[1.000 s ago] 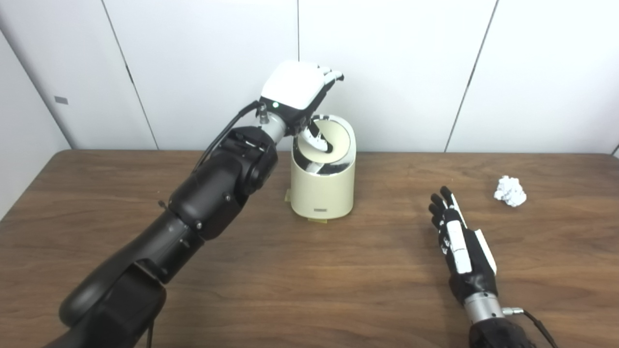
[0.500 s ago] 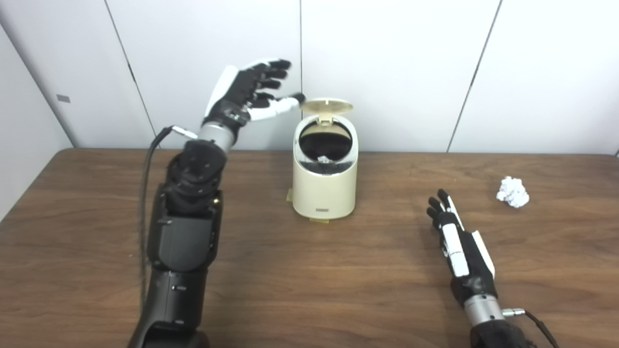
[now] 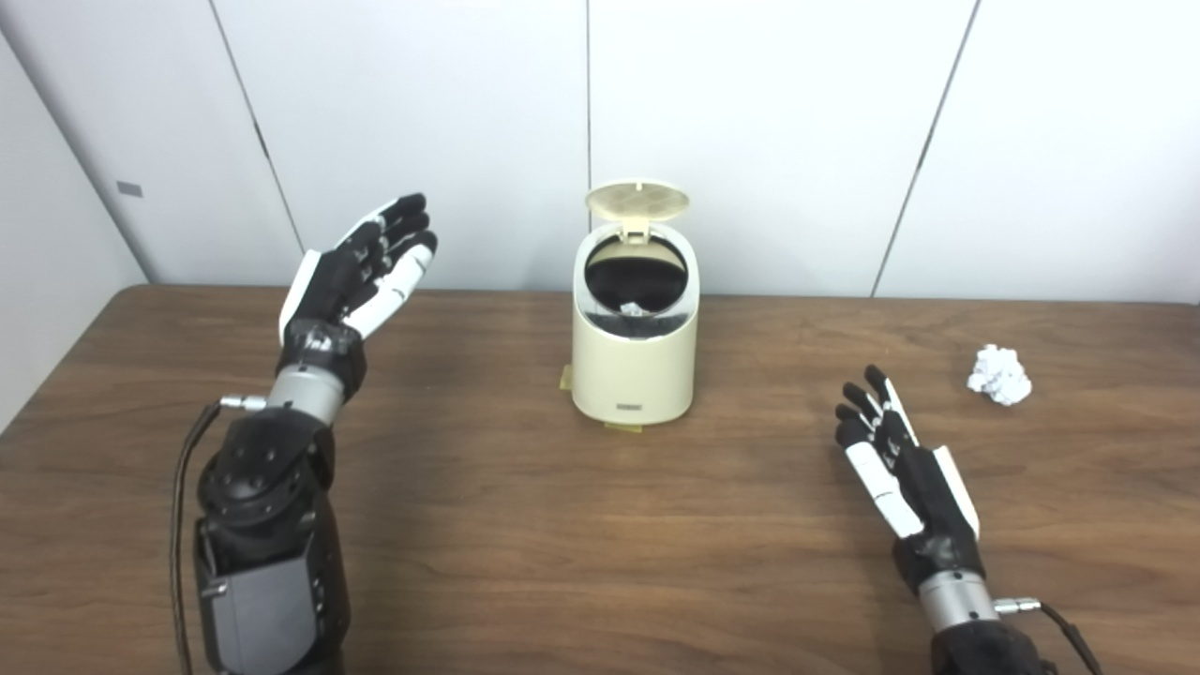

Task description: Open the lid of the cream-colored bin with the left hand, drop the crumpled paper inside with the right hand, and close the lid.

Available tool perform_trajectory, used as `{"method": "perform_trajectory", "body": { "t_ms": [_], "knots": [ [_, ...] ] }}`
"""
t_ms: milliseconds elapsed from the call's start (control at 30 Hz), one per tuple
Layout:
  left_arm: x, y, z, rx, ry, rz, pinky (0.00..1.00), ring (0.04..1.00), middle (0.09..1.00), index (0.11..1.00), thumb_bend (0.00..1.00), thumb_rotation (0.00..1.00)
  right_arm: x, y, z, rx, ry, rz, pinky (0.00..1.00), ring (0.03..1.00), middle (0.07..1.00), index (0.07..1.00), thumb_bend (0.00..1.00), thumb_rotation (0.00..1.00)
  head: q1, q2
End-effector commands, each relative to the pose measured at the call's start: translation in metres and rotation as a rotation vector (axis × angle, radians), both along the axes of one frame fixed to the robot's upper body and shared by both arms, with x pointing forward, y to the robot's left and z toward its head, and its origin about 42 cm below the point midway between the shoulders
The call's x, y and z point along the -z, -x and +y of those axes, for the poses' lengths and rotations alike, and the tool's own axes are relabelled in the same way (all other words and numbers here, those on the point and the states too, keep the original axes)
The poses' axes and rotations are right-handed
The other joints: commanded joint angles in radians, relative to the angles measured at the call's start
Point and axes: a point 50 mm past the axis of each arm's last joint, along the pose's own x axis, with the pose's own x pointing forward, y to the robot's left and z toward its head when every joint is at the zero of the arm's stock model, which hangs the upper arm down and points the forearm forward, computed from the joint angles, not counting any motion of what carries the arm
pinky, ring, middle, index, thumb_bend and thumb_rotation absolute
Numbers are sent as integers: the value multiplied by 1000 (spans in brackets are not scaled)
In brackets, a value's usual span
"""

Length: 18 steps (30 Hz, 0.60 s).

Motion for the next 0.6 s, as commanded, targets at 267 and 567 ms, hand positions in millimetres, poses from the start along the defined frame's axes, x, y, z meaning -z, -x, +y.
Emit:
{"method": "perform_trajectory", "body": {
  "t_ms": [267,567],
  "knots": [
    [41,62,-8,60,-26,-25,995,975,976,1000,539,767,-50,-20,-15,55,67,-164,909,947,959,950,791,299,-47,22],
    [70,72,-12,49,26,28,1000,1000,1000,1000,631,814,-88,-40,-71,193,577,-193,842,905,934,937,908,349,-138,36]
  ]
}}
